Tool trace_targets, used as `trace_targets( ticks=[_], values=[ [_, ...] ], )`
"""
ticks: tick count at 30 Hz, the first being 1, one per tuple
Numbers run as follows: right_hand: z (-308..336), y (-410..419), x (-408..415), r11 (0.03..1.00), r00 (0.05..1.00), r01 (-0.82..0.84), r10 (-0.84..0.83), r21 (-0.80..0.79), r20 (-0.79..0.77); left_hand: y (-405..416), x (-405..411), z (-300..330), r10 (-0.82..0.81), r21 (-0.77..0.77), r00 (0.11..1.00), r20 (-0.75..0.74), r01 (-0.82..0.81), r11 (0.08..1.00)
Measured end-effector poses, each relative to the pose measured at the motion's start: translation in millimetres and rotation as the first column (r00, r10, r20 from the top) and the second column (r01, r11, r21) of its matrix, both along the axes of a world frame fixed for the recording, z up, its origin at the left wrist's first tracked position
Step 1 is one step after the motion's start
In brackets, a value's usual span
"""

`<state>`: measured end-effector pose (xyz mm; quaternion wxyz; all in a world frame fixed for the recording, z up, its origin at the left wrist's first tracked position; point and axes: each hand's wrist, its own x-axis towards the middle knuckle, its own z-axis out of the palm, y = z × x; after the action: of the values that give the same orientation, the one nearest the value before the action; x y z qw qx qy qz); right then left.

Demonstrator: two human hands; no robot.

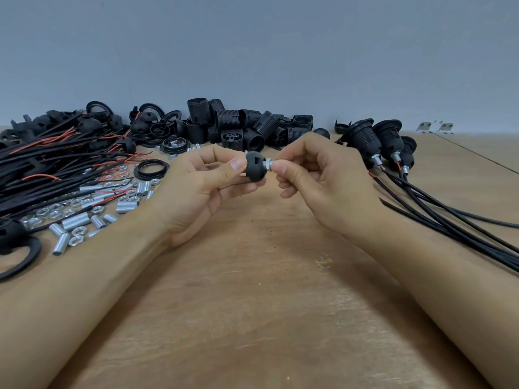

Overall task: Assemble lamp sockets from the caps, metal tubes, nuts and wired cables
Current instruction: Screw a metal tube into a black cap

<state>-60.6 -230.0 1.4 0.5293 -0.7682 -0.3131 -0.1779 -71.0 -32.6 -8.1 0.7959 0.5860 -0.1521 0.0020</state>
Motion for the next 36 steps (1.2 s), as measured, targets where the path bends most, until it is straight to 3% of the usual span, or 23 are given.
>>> trace_targets(
  ticks=[5,8,13,18,22,27,31,36],
  values=[
    [1.6,-1.6,-2.9,0.999,0.992,0.004,0.002,-0.043,0.124,-3.0,-3.0,3.0,-0.016,0.049,0.997,-0.073,0.02,0.999],
    [2.8,-1.8,-3.0,0.983,0.981,0.149,-0.133,-0.108,0.142,-4.3,-4.2,2.6,-0.046,-0.008,0.998,-0.049,0.046,0.999],
    [1.4,5.2,-1.2,0.965,0.969,0.216,-0.23,-0.152,-0.087,-6.5,-3.1,0.4,-0.017,-0.006,1.0,-0.001,0.017,1.0],
    [0.9,3.5,-1.4,0.975,0.985,0.103,-0.127,-0.198,-0.113,-3.4,-0.8,1.4,0.023,0.0,1.0,-0.009,-0.023,1.0],
    [-1.3,4.1,-0.2,0.991,0.96,0.087,-0.111,-0.103,-0.257,-4.2,-2.0,1.7,0.011,0.014,1.0,0.005,-0.011,1.0],
    [-2.2,1.7,3.2,0.987,0.969,0.063,-0.096,-0.149,-0.227,-3.6,-1.3,2.1,0.043,0.035,0.999,-0.019,-0.043,0.998],
    [0.4,1.5,0.5,0.993,0.93,0.092,-0.111,-0.071,-0.349,-5.3,-2.5,2.6,0.035,0.042,0.999,-0.01,-0.035,0.999],
    [0.1,-0.7,-0.7,0.996,0.936,0.025,-0.052,-0.081,-0.349,-5.5,-2.3,2.7,0.04,0.063,0.999,-0.011,-0.039,0.997]
  ],
)
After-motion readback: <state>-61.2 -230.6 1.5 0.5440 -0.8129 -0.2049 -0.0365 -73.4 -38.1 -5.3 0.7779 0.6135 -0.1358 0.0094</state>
